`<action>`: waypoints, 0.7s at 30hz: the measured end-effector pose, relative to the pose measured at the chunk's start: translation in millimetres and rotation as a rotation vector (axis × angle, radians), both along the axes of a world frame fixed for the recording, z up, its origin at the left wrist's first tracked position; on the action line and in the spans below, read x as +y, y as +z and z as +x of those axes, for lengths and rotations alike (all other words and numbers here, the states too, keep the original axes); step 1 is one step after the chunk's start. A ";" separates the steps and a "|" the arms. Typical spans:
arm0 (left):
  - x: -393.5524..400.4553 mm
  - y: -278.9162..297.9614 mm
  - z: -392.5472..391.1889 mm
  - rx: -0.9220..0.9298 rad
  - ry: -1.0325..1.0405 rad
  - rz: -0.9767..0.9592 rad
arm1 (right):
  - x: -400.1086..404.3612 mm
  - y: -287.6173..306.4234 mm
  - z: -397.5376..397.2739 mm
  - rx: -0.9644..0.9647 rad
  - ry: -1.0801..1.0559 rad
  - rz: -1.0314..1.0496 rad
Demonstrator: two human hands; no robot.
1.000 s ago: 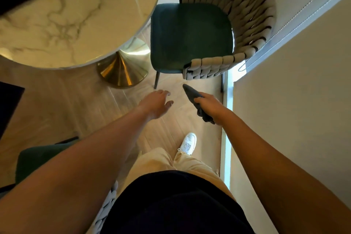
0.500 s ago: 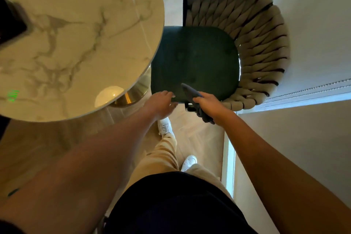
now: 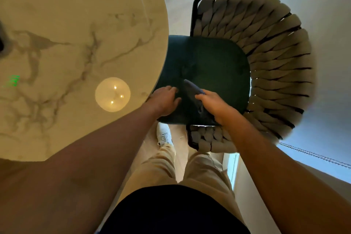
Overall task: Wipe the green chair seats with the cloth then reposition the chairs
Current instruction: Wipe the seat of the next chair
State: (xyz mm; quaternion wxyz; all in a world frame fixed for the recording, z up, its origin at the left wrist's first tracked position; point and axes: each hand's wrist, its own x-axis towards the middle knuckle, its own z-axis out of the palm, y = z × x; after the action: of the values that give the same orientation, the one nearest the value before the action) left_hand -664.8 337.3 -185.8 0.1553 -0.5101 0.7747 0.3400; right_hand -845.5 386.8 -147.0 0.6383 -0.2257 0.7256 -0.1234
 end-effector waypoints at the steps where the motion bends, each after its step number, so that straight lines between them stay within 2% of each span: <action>1: -5.8 -7.0 -4.7 -0.001 0.033 -0.003 | -10.4 -8.6 -3.7 -0.016 -0.004 0.016; 6: -30.9 -60.8 -24.9 -0.015 0.261 0.027 | -68.6 -65.8 -15.5 -0.043 0.026 0.040; 11: -57.9 -123.8 -40.7 0.012 0.467 -0.029 | -133.5 -134.0 -27.2 0.005 0.177 -0.038; 16: -87.3 -174.3 -50.7 0.019 0.714 -0.192 | -202.8 -192.2 -23.4 0.122 0.333 -0.376; 19: -98.2 -200.0 -54.6 0.005 0.759 -0.312 | -230.9 -220.3 -16.4 0.269 0.587 -0.559; 21: -97.1 -213.7 -55.6 0.011 0.786 -0.356 | -240.0 -237.1 -14.8 0.425 0.750 -0.584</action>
State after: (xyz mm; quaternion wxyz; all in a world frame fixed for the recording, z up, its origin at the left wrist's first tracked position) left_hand -720.4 240.2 -399.6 -0.0806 -0.7833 0.5690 0.2371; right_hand -860.2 146.8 -384.2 0.3876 -0.6590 0.6436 -0.0350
